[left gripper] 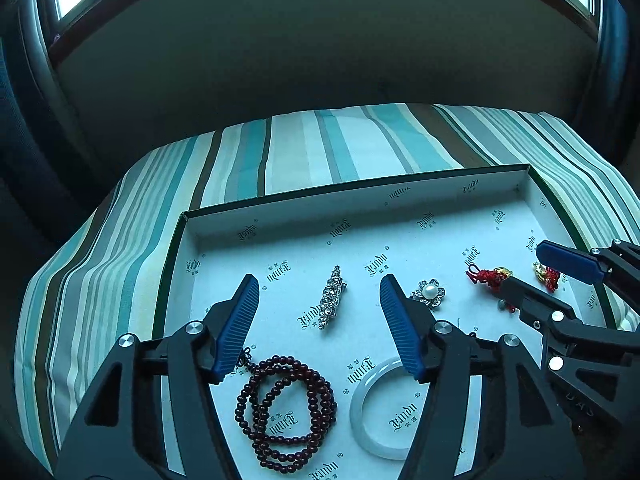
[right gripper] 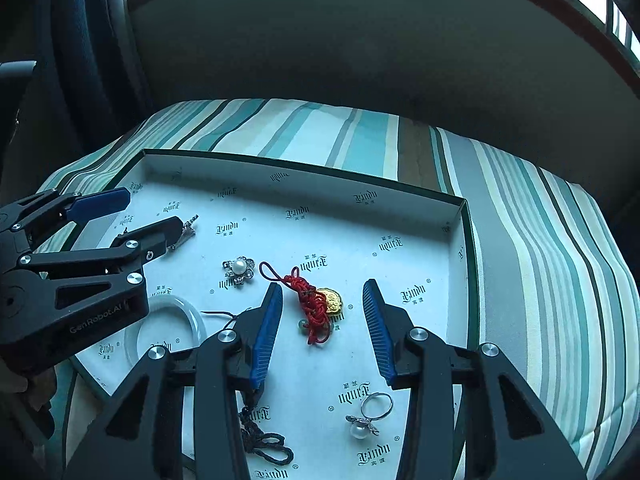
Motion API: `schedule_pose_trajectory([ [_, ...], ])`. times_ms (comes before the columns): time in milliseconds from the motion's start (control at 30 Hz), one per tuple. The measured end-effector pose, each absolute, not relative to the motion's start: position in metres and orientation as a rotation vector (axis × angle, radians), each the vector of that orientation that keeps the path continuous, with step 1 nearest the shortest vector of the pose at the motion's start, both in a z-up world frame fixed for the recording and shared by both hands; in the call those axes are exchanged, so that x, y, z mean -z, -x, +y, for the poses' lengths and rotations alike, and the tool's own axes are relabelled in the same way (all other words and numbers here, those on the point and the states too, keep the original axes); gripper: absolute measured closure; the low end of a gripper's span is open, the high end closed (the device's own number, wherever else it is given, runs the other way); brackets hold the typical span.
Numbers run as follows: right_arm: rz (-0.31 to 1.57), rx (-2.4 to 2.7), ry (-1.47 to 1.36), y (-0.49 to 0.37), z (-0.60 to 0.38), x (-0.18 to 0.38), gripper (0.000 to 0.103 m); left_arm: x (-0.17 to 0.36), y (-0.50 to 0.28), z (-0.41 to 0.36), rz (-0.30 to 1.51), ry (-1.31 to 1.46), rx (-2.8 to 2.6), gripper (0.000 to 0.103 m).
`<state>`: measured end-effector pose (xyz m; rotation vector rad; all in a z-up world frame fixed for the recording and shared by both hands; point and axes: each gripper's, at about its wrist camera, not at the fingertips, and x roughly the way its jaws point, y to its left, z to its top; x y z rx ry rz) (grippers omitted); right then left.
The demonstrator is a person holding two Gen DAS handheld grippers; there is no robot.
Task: Organize jewelry
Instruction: 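Lift both open tools out of the tray over the remaining jewelry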
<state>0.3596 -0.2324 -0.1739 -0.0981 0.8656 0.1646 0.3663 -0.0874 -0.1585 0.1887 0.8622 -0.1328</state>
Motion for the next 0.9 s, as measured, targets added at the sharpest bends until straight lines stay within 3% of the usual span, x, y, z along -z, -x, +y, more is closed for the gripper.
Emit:
schedule_pose_trajectory([
  [433, 0.8, -0.172, 0.115, -0.309, -0.235, 0.14, 0.061, 0.114, -0.313, -0.079, 0.787, -0.156, 0.166, 0.04],
  [900, 0.835, -0.155, 0.136, -0.248, -0.247, 0.145, 0.061, 0.121, -0.253, -0.077, 0.824, -0.15, 0.187, 0.04],
])
